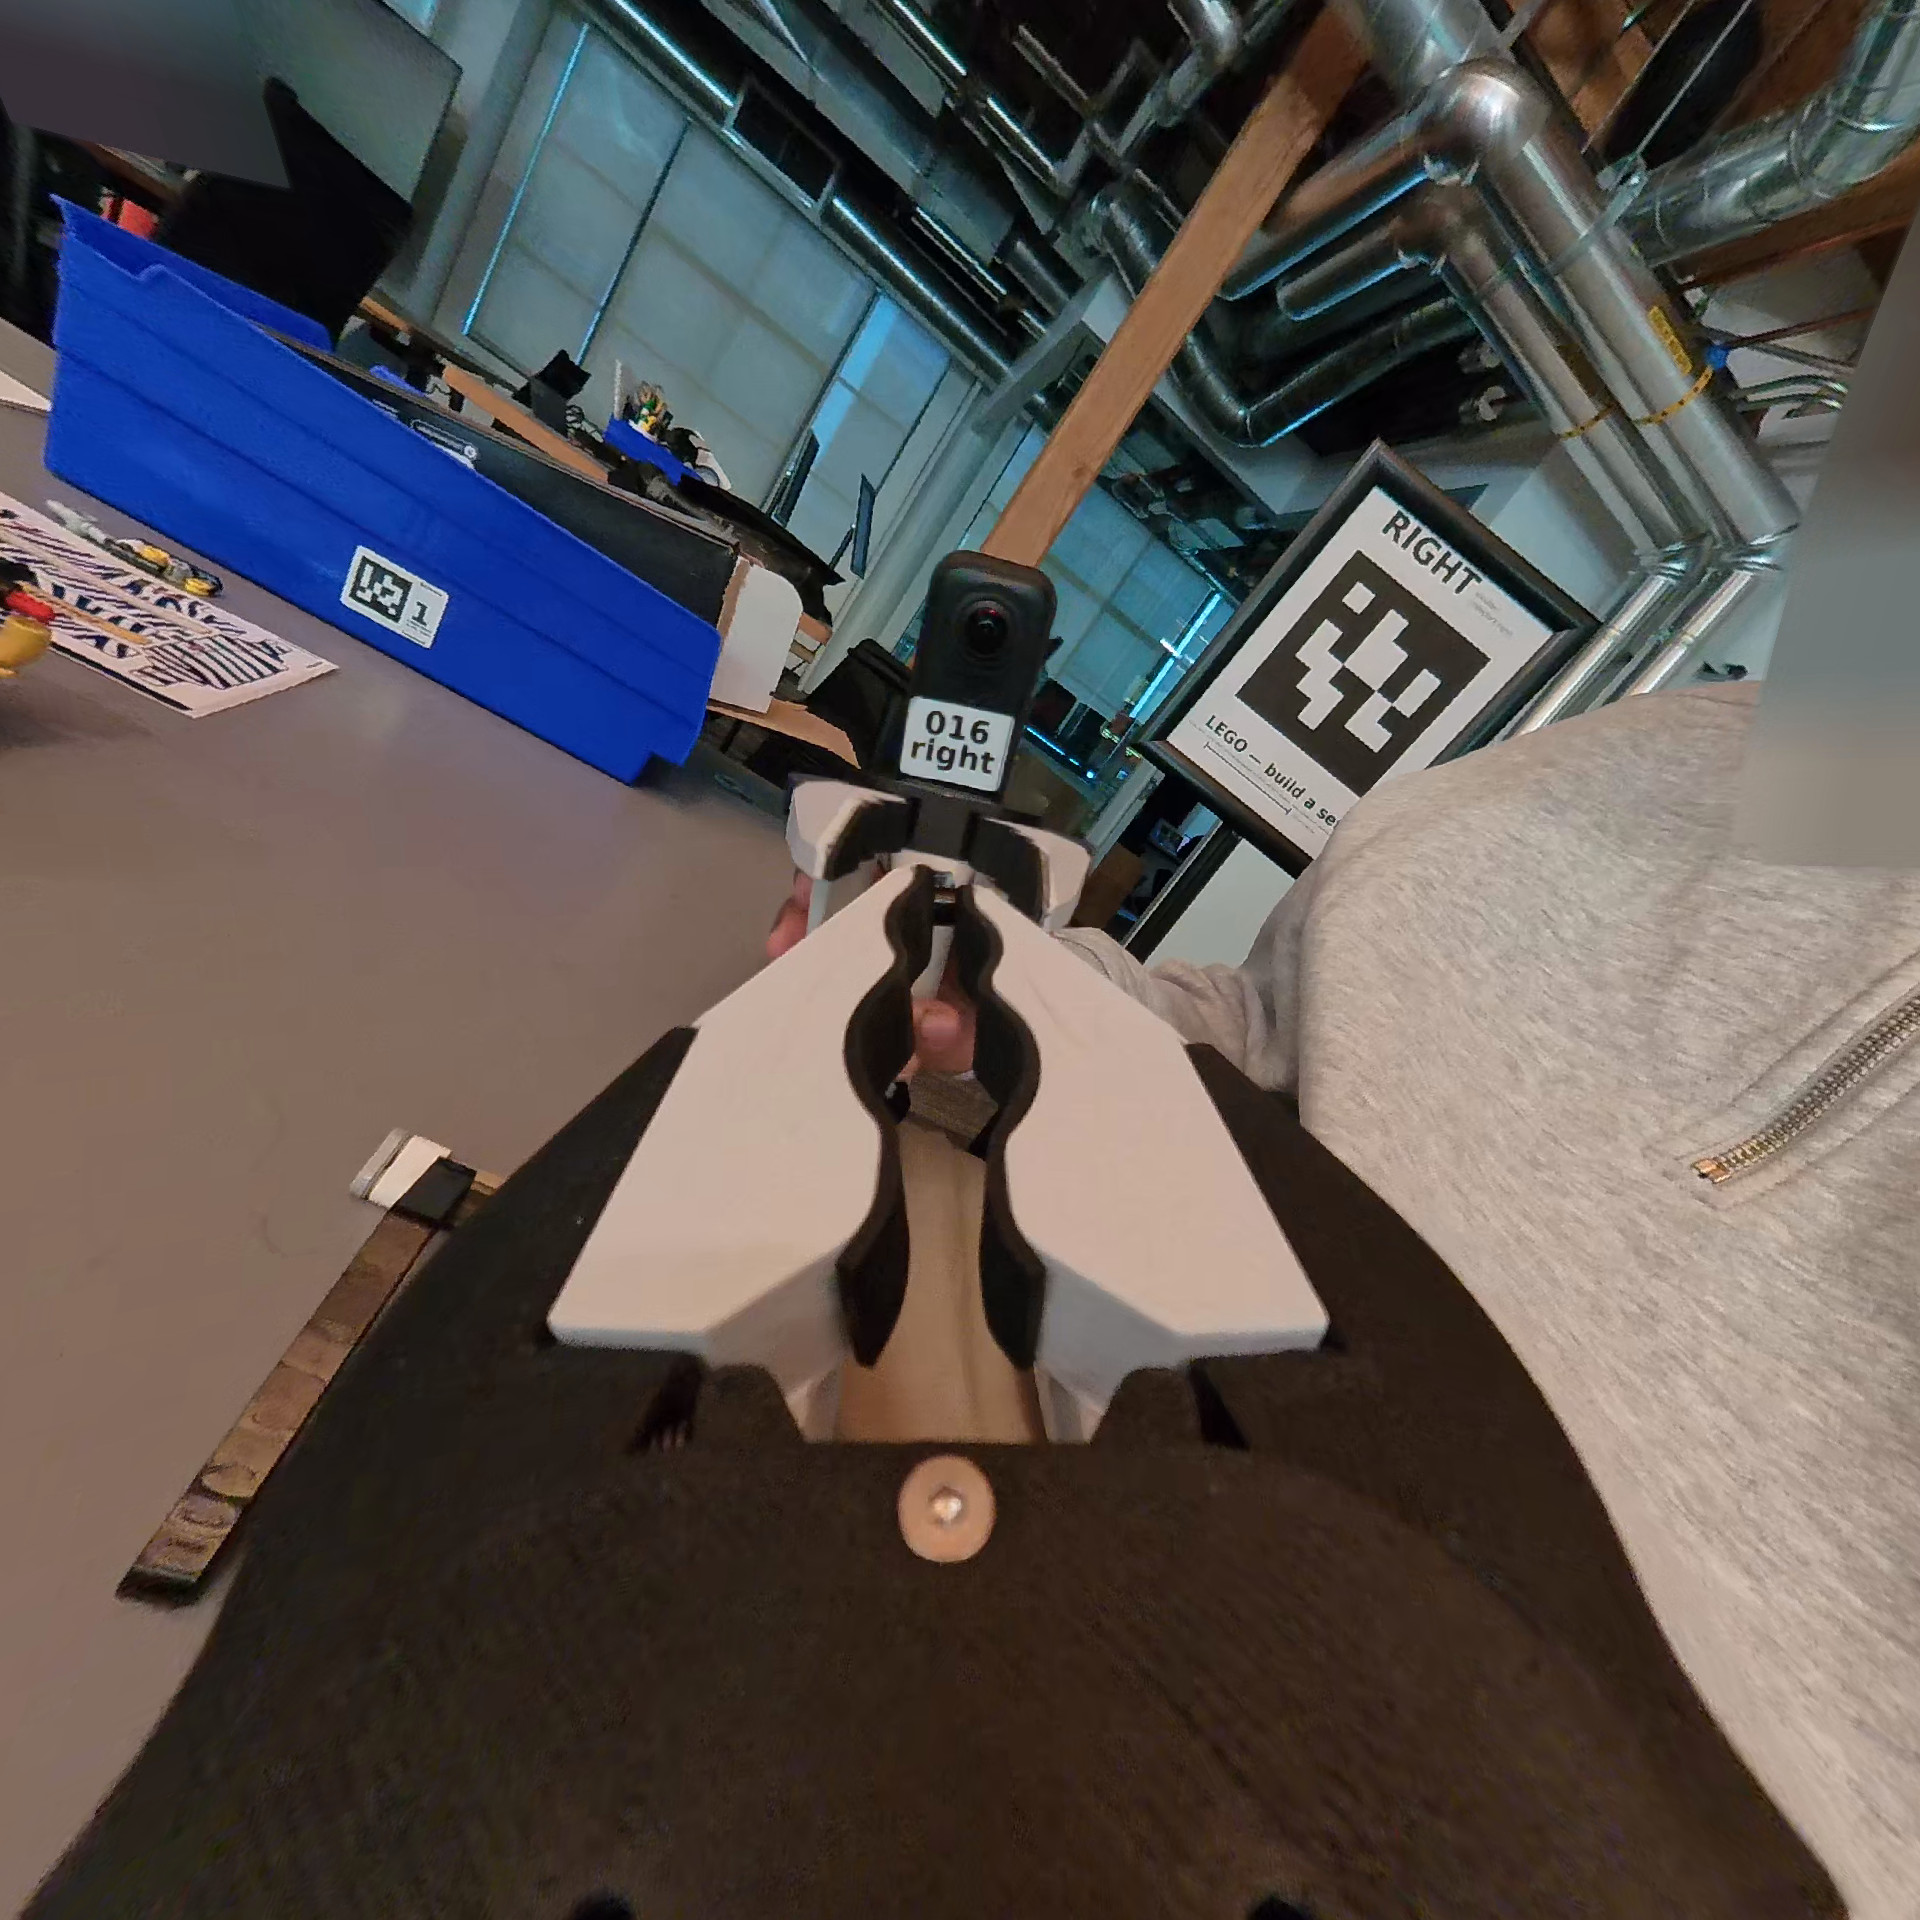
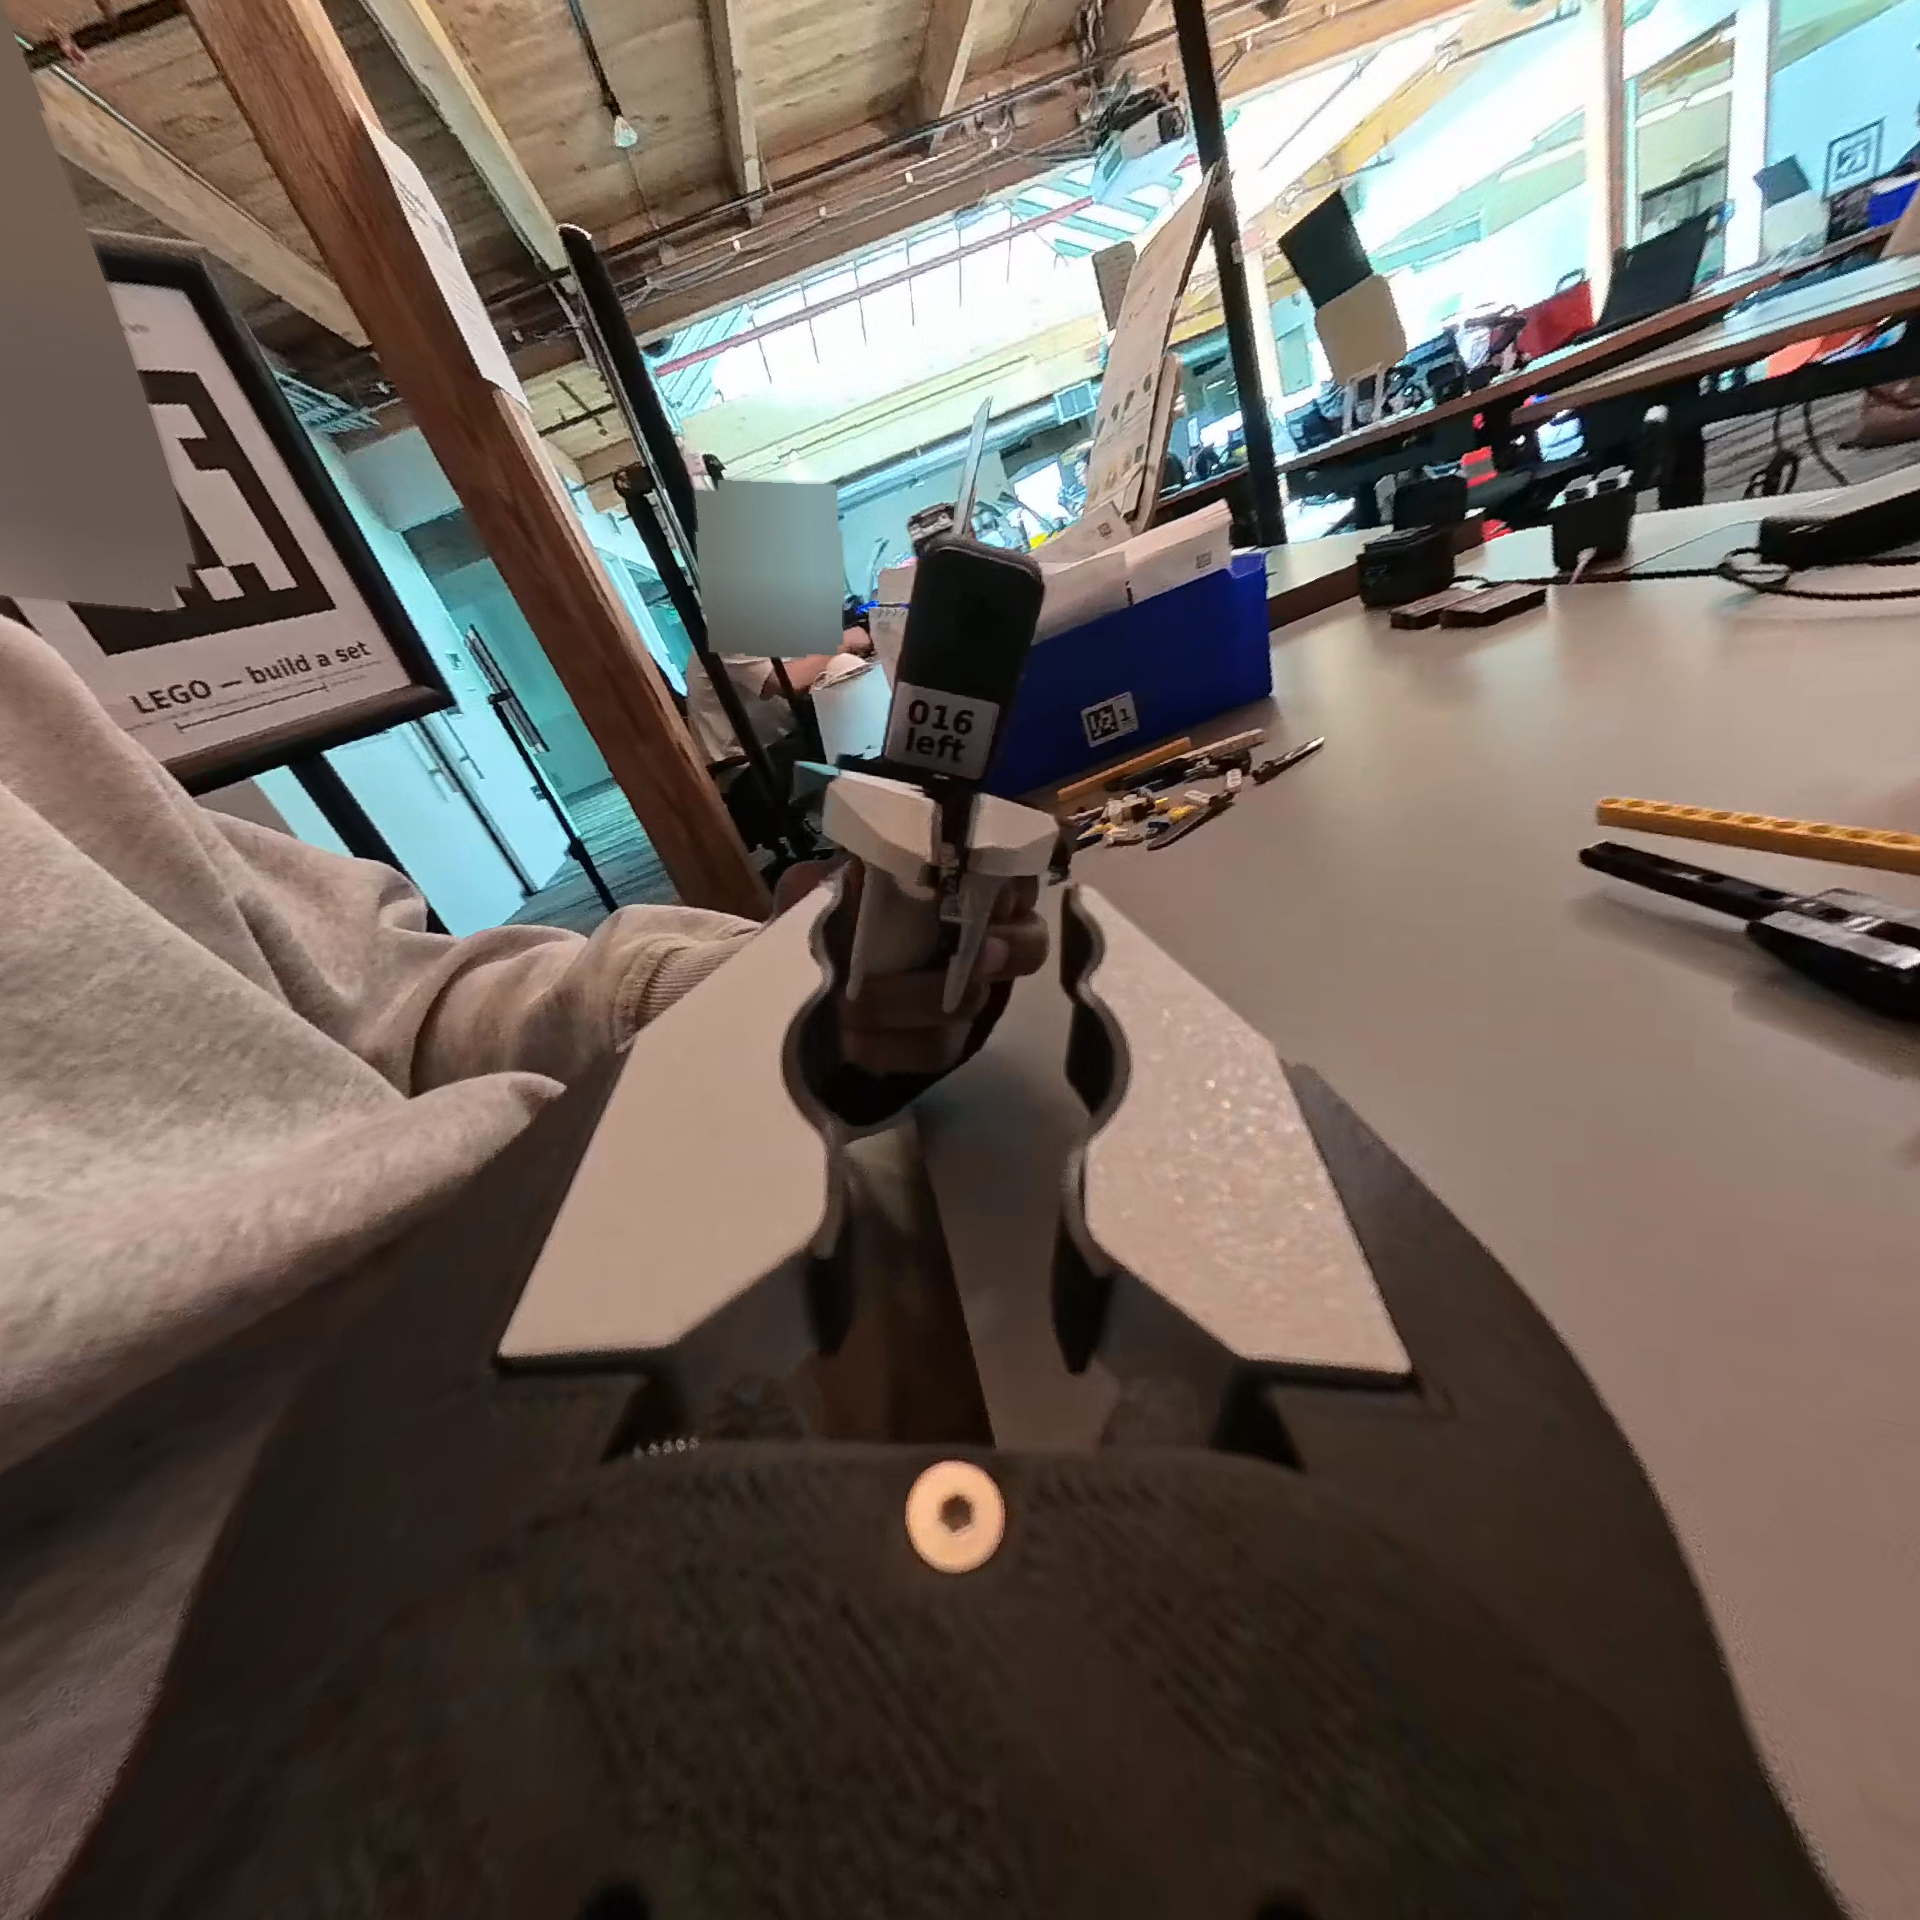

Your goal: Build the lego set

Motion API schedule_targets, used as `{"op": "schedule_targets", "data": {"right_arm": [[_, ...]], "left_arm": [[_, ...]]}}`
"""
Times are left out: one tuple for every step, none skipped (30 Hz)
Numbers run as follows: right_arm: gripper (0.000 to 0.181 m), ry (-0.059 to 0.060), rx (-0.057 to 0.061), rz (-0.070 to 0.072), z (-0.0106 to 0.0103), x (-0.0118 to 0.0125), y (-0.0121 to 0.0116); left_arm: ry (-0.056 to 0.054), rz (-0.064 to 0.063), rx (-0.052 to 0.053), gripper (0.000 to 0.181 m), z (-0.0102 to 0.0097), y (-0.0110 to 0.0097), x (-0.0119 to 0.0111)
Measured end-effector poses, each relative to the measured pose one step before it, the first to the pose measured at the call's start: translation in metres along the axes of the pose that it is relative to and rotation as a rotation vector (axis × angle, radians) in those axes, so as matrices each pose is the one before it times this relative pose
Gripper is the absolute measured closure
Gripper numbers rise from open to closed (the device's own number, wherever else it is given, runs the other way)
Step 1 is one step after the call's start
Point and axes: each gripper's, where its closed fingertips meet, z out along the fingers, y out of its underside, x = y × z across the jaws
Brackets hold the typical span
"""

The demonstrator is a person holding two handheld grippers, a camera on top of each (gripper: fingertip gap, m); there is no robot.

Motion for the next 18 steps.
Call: {"op": "schedule_targets", "data": {"right_arm": [[0.144,-0.0108,-0.0036,0.0135,0.00053,-0.00101,0.00103],[0.146,-0.0135,-0.0003,0.0178,0.00049,-0.00132,0.00068],[0.149,-0.0159,0.0025,0.0207,0.00032,-0.0016,0.00011],[0.154,-0.0141,0.0033,0.0208,0.00013,-0.00125,0.0],[0.159,-0.0103,0.0015,0.0168,0.00004,-0.00073,0.00024],[0.166,-0.0096,0.0005,0.0096,-0.00002,-0.00084,0.00027],[0.174,-0.0083,0.0,0.0018,-0.00005,-0.00111,0.00013],[0.178,-0.0009,-0.0008,-0.0032,-0.00018,-0.00034,0.00018],[0.179,0.0062,-0.0003,-0.0057,-0.0003,0.00062,-0.00004],[0.179,0.0069,-0.0018,-0.0065,-0.00046,0.00068,-0.00024],[0.179,0.0037,-0.0041,-0.0054,-0.00065,0.00039,-0.00014],[0.179,0.0049,-0.0046,-0.004,-0.00092,0.00075,-0.00036],[0.179,0.0147,0.0012,-0.0087,-0.00208,0.00223,-0.00187],[0.179,0.0256,0.0152,-0.0195,-0.0039,0.00367,-0.00477],[0.179,0.0308,0.0186,-0.0281,-0.00582,0.0049,-0.00603],[0.179,0.0334,0.003,-0.0337,-0.00688,0.00627,-0.00436],[0.179,0.034,-0.019,-0.0411,-0.00714,0.00727,-0.0015],[0.179,0.0323,-0.037,-0.0491,-0.00638,0.00761,0.0015]], "left_arm": [[0.0016,0.0052,-0.0032,0.181,0.00045,0.00036,0.00072],[-0.0005,0.0076,-0.0043,0.181,0.00035,0.00049,0.00063],[-0.0028,0.0088,-0.0062,0.181,0.00032,0.0007,0.00029],[-0.0017,0.0089,-0.0069,0.181,0.00043,0.00089,0.00053],[-0.0005,0.0076,-0.0051,0.181,0.00045,0.00071,0.00059],[0.0019,0.0046,-0.0046,0.181,0.00044,0.00064,0.00064],[0.0034,0.0022,-0.0045,0.181,0.00057,0.00064,0.0008],[0.0045,0.0019,-0.0029,0.181,0.00053,0.00064,0.0008],[-0.0025,-0.0021,0.0017,0.181,0.0006,-0.00011,-0.00014],[-0.0033,-0.0037,0.0021,0.181,0.00059,-0.00021,-0.0006],[-0.0017,-0.0027,-0.0008,0.181,0.0007,0.00007,-0.00018],[-0.0104,0.0032,-0.0044,0.18,0.00069,0.00049,-0.00108],[-0.031,0.0112,-0.0061,0.177,0.00013,0.00002,-0.00338],[-0.0413,0.0224,-0.0035,0.164,-0.00115,-0.0009,-0.0043],[-0.0329,0.0252,-0.0107,0.151,-0.00243,-0.00067,-0.00324],[-0.0245,0.0232,-0.026,0.147,-0.00344,0.00054,-0.00236],[-0.0288,0.0268,-0.0377,0.146,-0.00378,0.00167,-0.00318],[-0.0355,0.0358,-0.0442,0.145,-0.00389,0.00288,-0.00412]]}}
